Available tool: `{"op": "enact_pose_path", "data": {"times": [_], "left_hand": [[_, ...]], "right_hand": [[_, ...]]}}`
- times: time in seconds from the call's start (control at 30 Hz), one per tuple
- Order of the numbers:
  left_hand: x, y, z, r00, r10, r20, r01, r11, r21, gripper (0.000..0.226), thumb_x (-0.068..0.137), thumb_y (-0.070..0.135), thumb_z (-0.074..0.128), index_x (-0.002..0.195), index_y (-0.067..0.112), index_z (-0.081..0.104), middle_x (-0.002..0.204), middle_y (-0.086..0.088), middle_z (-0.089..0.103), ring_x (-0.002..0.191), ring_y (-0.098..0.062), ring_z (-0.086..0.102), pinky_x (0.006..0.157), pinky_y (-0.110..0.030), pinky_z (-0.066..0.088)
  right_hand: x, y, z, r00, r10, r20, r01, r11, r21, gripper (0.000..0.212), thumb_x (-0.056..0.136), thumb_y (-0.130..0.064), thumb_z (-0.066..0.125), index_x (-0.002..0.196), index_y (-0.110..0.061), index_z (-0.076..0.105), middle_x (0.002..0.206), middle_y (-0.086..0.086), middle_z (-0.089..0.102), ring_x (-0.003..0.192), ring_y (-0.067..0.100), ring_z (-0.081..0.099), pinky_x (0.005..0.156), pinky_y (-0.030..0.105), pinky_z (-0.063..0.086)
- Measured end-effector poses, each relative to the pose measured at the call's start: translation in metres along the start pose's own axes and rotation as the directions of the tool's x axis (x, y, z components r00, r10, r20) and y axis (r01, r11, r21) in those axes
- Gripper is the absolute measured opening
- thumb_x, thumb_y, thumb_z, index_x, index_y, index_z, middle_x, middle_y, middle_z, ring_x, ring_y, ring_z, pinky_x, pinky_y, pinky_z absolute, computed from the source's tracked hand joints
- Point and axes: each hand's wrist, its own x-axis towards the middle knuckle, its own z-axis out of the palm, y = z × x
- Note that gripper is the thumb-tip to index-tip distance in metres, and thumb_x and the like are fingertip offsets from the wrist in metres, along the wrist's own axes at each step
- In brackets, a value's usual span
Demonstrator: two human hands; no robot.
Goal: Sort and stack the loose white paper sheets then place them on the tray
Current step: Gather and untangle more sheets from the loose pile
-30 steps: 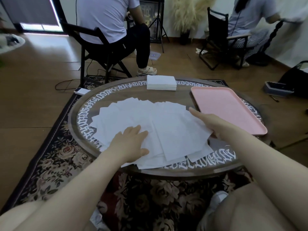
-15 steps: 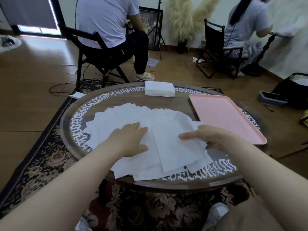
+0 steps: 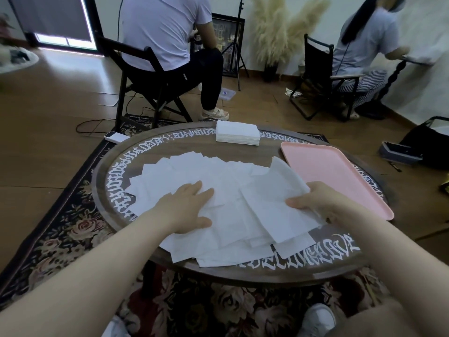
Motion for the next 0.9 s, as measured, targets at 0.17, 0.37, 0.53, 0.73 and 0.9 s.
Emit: {"op": "enact_pose_path", "data": {"times": [0.17,0.37,0.53,0.73,0.9], "left_hand": [[0.002,0.002,0.000,1.000,-0.002,0.006,0.002,1.000,0.020,0.079,0.097,0.051,0.048,0.157,0.033,-0.001,0.165,0.003,-0.011,0.152,-0.017,-0.006,0.119,-0.046,0.020],[0.002,0.007,-0.007,0.999,-0.031,0.016,0.030,0.999,0.014,0.076,0.098,0.054,0.045,0.157,0.031,0.004,0.166,0.001,-0.004,0.152,-0.018,-0.001,0.119,-0.045,0.021],[-0.005,0.026,-0.028,0.993,0.043,-0.110,-0.104,0.759,-0.643,0.087,0.078,0.081,0.042,0.149,0.031,0.037,0.156,0.012,0.035,0.144,-0.009,0.031,0.109,-0.027,0.029],[-0.010,0.067,-0.033,0.965,0.018,-0.261,-0.261,-0.014,-0.965,0.052,0.080,0.060,0.068,0.118,0.024,0.066,0.113,0.008,0.073,0.107,-0.010,0.068,0.091,-0.028,0.054],[0.002,0.064,-0.033,0.886,-0.377,-0.271,-0.345,-0.144,-0.927,0.015,0.091,0.007,0.066,0.103,0.014,0.069,0.102,-0.004,0.076,0.096,-0.022,0.072,0.085,-0.037,0.057]], "right_hand": [[-0.008,0.007,-0.034,0.991,-0.047,-0.124,0.060,0.993,0.101,0.010,0.088,-0.016,0.073,0.089,-0.017,0.062,0.087,0.003,0.071,0.079,0.023,0.067,0.058,0.032,0.051],[-0.026,0.003,-0.043,0.965,-0.189,-0.182,0.261,0.749,0.609,0.016,0.089,-0.008,0.064,0.104,-0.012,0.066,0.091,0.002,0.077,0.074,0.017,0.074,0.055,0.031,0.059],[-0.032,-0.019,-0.008,0.954,-0.247,-0.167,0.272,0.490,0.828,0.023,0.089,-0.007,0.059,0.111,-0.010,0.067,0.102,0.005,0.076,0.083,0.018,0.075,0.062,0.032,0.061],[-0.039,-0.025,0.057,0.973,-0.231,-0.016,0.133,0.501,0.855,0.038,0.080,-0.007,0.069,0.117,-0.009,0.065,0.110,0.012,0.074,0.096,0.030,0.073,0.074,0.040,0.061],[-0.041,-0.027,0.064,0.929,-0.358,0.091,0.143,0.578,0.804,0.037,0.083,-0.019,0.075,0.120,-0.015,0.070,0.118,0.005,0.072,0.107,0.025,0.070,0.086,0.039,0.058]]}}
